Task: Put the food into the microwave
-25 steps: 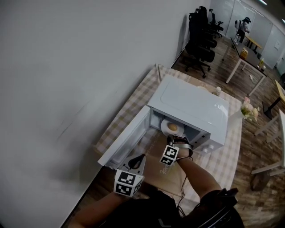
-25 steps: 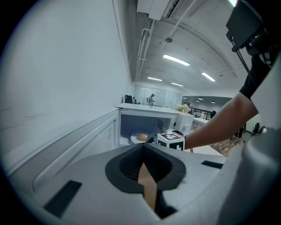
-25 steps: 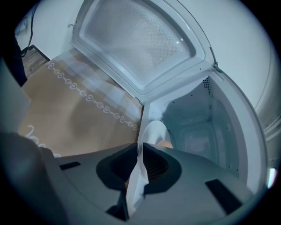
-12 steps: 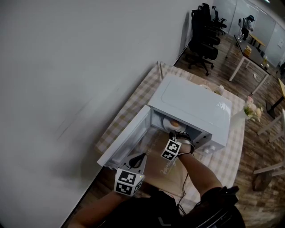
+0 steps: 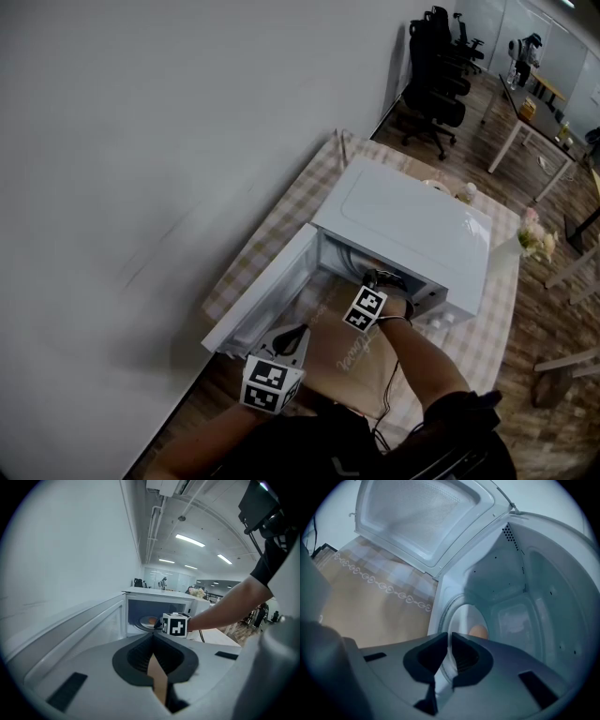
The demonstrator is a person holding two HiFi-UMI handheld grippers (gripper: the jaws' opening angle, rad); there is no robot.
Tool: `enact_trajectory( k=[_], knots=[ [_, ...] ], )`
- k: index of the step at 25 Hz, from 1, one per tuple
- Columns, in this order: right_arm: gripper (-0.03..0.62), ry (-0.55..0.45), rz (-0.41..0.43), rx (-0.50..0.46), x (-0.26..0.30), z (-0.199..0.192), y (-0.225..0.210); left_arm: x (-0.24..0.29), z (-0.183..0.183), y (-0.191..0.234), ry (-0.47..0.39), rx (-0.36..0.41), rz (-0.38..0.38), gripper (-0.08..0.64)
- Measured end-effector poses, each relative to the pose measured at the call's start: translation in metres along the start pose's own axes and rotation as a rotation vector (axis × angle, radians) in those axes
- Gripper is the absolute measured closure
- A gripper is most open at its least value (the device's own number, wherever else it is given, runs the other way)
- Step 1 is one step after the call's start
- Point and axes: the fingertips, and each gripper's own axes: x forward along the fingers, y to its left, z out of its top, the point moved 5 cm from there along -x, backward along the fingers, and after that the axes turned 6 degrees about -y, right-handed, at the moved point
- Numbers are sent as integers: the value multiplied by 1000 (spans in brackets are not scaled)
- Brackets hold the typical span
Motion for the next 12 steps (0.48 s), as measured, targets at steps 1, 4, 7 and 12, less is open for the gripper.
enact_trajectory(
  k=[1,4,7,12],
  knots=[
    [557,2,-2,0,1,-1,-1,0,0,0,0,-1,0,552],
    [557,4,-16,-9,3,-1,-3,1,0,-1,0,0,2,552],
    [557,9,-24,-17,7,-1,-5,-1,-1,-1,3,5,5,552],
    [554,24,-4,-1,11,-4,-10,-4,-2,-2,0,6,-2,552]
  ],
)
